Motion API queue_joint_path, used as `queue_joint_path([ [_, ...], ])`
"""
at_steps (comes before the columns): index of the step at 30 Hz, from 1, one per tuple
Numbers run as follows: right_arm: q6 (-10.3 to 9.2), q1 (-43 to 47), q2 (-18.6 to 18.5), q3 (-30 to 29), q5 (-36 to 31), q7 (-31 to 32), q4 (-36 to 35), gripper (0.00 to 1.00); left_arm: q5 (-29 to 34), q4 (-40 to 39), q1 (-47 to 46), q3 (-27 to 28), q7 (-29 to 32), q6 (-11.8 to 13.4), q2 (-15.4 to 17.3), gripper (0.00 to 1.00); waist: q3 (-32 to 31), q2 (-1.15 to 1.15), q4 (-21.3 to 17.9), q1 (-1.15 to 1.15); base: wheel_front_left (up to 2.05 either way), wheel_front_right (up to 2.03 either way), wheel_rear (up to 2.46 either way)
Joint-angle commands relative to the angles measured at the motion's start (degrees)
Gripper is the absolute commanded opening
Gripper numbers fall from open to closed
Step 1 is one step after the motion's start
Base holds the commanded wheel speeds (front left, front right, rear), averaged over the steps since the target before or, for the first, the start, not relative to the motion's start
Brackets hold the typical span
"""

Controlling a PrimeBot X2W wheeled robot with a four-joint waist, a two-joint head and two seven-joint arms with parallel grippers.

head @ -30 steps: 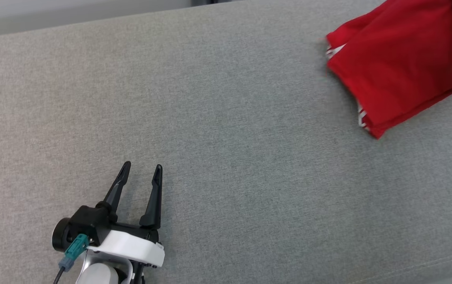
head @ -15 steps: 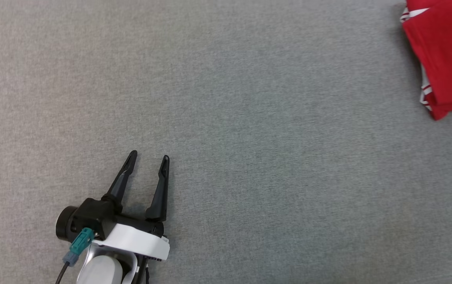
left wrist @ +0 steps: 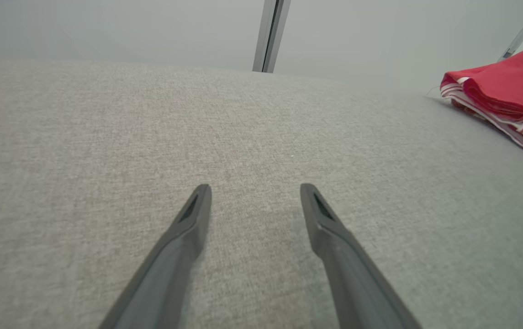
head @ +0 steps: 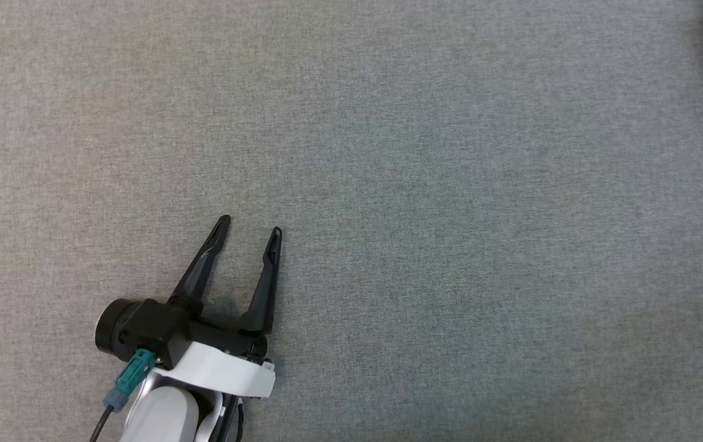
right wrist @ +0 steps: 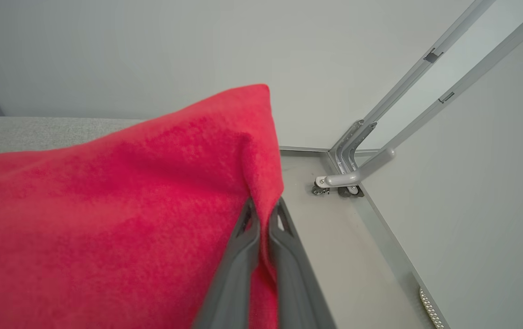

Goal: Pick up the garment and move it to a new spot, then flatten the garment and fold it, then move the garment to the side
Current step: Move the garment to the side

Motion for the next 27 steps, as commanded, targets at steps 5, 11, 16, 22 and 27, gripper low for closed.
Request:
queue_joint_path([
  [5, -0.01, -1.19, 0.02, -4.54, -5.02, -3.00, 2.21, 0.58, 0.38, 1.36, 0.12, 0.26, 0.16, 0.42, 1.02, 1.00, 0.92, 0.00, 0.39, 0.00, 0.00, 0.00, 0.00],
  [11, -0.01, -1.93, 2.43, -8.69, -9.40, -5.96, 2.83, 1.00, 0.14, 1.40, -0.18, 0.28, 0.47, 0.75, 1.41, 1.00, 1.56, 0.00, 0.03, 0.00, 0.00, 0.00, 0.00],
  [16, -0.01, -1.77, 3.96, -11.70, -12.69, -6.55, 3.07, 1.00, -0.07, 1.27, -0.46, 0.14, 0.62, 1.00, 1.67, 1.00, 1.39, 0.00, -0.12, 0.00, 0.00, 0.00, 0.00],
  [22, -0.01, -1.56, 6.06, -14.50, -15.63, -7.93, 2.81, 1.00, -0.43, 0.63, -0.35, 0.24, 0.53, 1.26, 1.95, 1.00, 0.13, 0.00, -0.67, 0.00, 0.00, 0.00, 0.00],
  [27, -0.01, -1.00, 9.20, -15.64, -16.53, -10.18, 1.89, 1.00, -0.90, 0.09, -0.98, 0.59, 0.29, 1.31, 2.12, 1.00, -2.17, 0.00, -1.39, 0.00, 0.00, 0.00, 0.00],
])
